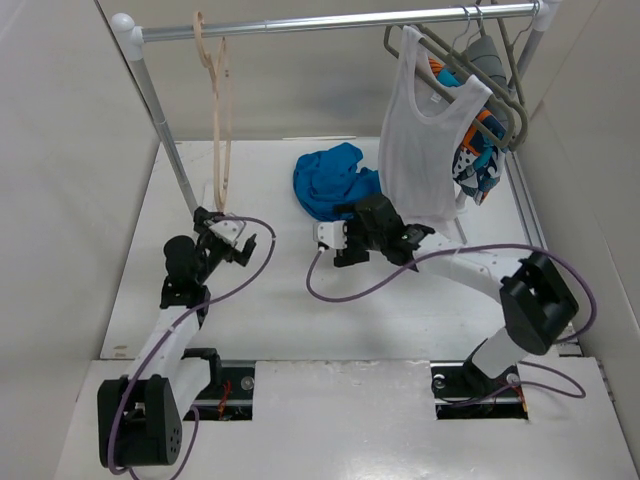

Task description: Place the t-shirt on the hanger

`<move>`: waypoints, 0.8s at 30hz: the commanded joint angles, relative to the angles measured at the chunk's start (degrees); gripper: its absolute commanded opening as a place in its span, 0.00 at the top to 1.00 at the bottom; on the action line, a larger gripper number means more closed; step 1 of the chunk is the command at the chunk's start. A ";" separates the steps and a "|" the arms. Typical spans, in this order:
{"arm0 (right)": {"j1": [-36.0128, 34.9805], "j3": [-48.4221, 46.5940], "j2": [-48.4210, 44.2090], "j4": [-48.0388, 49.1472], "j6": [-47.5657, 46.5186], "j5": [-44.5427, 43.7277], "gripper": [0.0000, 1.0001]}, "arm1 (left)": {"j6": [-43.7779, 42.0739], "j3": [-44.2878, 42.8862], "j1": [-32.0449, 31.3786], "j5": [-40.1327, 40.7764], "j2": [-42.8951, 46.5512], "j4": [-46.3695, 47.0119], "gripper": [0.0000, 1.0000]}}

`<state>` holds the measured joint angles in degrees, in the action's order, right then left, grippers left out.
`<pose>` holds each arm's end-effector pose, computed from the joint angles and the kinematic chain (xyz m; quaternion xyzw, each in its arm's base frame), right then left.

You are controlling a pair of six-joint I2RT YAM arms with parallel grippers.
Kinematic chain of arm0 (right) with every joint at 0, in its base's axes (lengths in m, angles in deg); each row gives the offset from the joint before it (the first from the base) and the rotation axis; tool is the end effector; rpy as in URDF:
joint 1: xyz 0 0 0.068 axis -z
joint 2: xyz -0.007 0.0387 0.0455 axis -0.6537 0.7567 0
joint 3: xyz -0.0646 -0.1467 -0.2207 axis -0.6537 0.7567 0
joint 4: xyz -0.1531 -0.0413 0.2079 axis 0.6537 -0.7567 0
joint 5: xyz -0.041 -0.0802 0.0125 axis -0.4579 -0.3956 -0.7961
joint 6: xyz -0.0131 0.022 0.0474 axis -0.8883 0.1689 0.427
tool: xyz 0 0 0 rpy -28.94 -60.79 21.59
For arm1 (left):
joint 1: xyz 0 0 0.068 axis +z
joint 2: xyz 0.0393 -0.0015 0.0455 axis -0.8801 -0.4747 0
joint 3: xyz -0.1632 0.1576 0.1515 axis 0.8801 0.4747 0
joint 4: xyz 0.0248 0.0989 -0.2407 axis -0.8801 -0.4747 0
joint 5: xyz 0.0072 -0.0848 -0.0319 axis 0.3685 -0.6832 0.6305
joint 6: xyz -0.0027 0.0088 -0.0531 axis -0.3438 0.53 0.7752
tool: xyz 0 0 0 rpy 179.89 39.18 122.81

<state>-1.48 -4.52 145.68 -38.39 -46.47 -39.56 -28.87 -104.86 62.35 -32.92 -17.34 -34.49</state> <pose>0.2525 0.2344 0.2396 -0.7074 0.5455 -0.0246 0.4487 0.2009 -0.0155 0.2408 0.3254 0.6149 -0.0179 0.7181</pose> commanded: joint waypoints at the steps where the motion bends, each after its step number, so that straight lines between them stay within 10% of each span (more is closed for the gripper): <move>1: 0.29 -7.21 4.82 -0.31 -1.10 1.56 0.00 | -13.55 0.02 -1.12 -0.94 2.08 -10.48 0.00; 6: 4.59 -16.43 15.45 -3.19 0.22 3.75 0.00 | -35.31 -2.78 -1.92 0.28 2.08 -25.25 0.00; 10: 5.91 -23.29 24.93 -6.36 -1.26 5.86 0.12 | -19.86 -5.25 -1.92 11.51 0.85 -19.23 0.00; 13: 6.97 -26.11 28.98 -8.47 -1.89 8.05 0.57 | -11.95 -10.16 -1.92 17.26 -0.90 -18.65 0.00; 14: 6.97 -26.64 29.61 -9.00 -1.89 9.10 0.95 | -13.42 -11.48 -1.92 15.60 -1.60 -23.37 0.00; 15: 6.97 -27.43 29.62 -9.71 -2.50 9.72 1.00 | -13.44 -13.23 -1.92 12.45 -1.61 -24.90 0.00; 24: -4.52 -13.03 3.40 -16.91 -17.79 16.68 1.00 | -21.49 -14.48 -1.92 -9.09 -2.30 -32.98 0.00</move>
<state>-0.39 -19.67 162.77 -50.94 -58.21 -28.89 -44.74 -117.69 60.62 -31.50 -19.37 -62.66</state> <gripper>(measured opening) 0.026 0.997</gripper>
